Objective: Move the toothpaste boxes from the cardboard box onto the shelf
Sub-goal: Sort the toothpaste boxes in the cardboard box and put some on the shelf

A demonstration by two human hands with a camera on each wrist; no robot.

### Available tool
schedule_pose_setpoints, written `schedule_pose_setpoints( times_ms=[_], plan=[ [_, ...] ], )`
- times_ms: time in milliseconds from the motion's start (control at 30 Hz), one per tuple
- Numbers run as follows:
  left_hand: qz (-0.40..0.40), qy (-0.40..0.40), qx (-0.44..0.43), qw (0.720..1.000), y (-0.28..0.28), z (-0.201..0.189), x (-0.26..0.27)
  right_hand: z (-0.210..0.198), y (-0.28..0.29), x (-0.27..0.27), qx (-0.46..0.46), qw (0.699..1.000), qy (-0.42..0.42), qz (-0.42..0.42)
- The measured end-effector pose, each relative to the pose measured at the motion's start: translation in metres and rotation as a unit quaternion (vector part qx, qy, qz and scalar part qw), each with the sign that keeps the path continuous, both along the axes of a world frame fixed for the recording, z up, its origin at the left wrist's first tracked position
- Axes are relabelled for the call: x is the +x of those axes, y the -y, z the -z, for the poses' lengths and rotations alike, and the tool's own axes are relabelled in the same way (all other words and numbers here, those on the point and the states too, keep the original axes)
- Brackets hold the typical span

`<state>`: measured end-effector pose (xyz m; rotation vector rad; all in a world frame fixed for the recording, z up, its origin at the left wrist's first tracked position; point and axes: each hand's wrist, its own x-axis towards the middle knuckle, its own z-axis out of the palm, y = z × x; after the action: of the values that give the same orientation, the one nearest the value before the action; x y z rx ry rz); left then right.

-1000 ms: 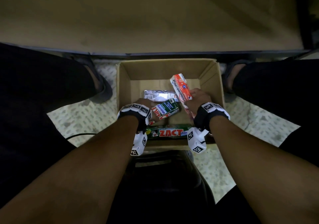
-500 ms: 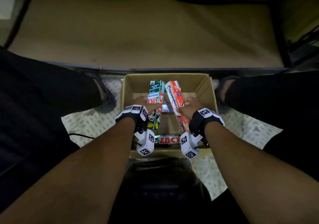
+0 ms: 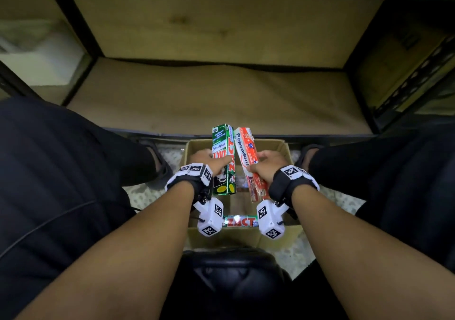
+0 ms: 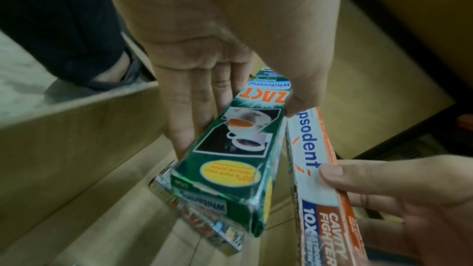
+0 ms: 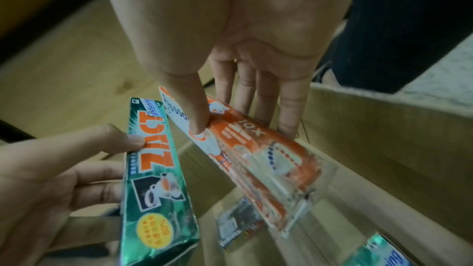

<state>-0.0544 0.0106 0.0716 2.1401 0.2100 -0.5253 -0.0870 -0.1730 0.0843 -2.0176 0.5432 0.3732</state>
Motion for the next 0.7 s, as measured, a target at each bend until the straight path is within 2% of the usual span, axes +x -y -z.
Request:
schedule_pose_setpoints(
  times_ms=[167, 300, 400, 567, 700],
  plan=[
    [0.010, 0.069, 0.007, 0.998, 0.001, -0.051, -0.005, -0.047, 0.001, -0.004, 0.000, 0.999, 0.036, 0.002],
    [0.024, 0.132, 0.005, 0.991, 0.002, -0.110, -0.001, -0.099, 0.001, -0.005, 0.003, 0.994, 0.106, 0.006],
    [0.044, 0.196, 0.030, 0.979, 0.001, -0.164, 0.006, -0.146, 0.003, -0.002, 0.013, 0.987, 0.157, 0.006],
    [0.040, 0.279, 0.010, 0.959, -0.001, -0.249, 0.023, -0.229, 0.010, 0.013, 0.009, 0.971, 0.237, 0.000],
    [0.037, 0.350, 0.047, 0.935, -0.005, -0.312, 0.036, -0.291, 0.017, 0.029, 0.001, 0.956, 0.292, 0.002]
  ],
)
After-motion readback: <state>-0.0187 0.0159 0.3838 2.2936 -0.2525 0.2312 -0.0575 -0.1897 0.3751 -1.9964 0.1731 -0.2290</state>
